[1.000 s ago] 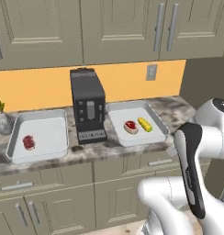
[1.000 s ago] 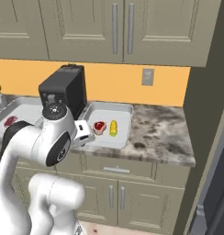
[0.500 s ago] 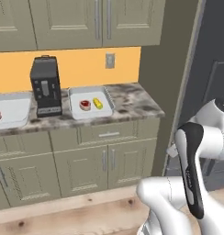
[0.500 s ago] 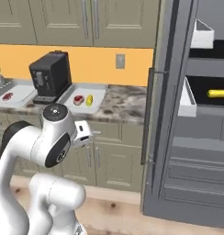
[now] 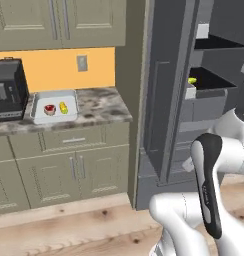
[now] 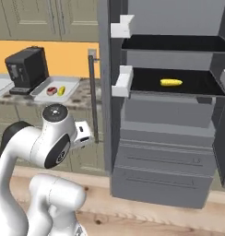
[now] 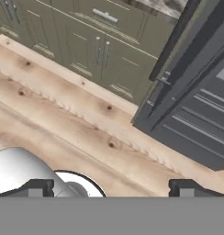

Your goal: Place one corn and one steak in each tupperware on the nearby counter, to pack two identical lunches.

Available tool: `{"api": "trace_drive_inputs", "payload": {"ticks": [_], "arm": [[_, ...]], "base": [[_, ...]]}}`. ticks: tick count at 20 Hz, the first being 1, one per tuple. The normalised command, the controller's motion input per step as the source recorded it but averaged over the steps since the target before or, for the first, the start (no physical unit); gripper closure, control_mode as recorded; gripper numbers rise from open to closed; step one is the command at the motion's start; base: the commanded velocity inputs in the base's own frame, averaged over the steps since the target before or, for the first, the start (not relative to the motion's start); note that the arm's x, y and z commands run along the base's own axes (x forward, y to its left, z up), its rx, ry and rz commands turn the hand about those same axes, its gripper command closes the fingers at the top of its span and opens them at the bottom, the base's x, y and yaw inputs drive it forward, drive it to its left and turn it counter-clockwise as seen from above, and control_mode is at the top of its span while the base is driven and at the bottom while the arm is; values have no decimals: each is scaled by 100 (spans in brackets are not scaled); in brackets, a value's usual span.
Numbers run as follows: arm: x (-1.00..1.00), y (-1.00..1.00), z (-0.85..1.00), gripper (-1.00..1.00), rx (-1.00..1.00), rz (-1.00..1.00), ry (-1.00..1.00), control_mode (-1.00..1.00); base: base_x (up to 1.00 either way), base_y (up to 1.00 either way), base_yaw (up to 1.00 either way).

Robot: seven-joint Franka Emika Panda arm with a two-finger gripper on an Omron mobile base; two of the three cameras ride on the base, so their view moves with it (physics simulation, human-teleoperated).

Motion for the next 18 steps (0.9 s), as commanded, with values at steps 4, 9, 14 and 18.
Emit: {"api": "trace_drive_inputs", "payload": {"ticks": [4, 9, 14, 18], "arm": [[0, 0, 0, -100, 0, 0, 0, 100], [0, 0, 0, -100, 0, 0, 0, 100], [0, 0, 0, -100, 0, 0, 0, 100], [0, 0, 0, -100, 0, 0, 0, 100]], "base": [[18, -100, -2], [25, -91, 0], [52, -34, 0], [67, -8, 0]]}}
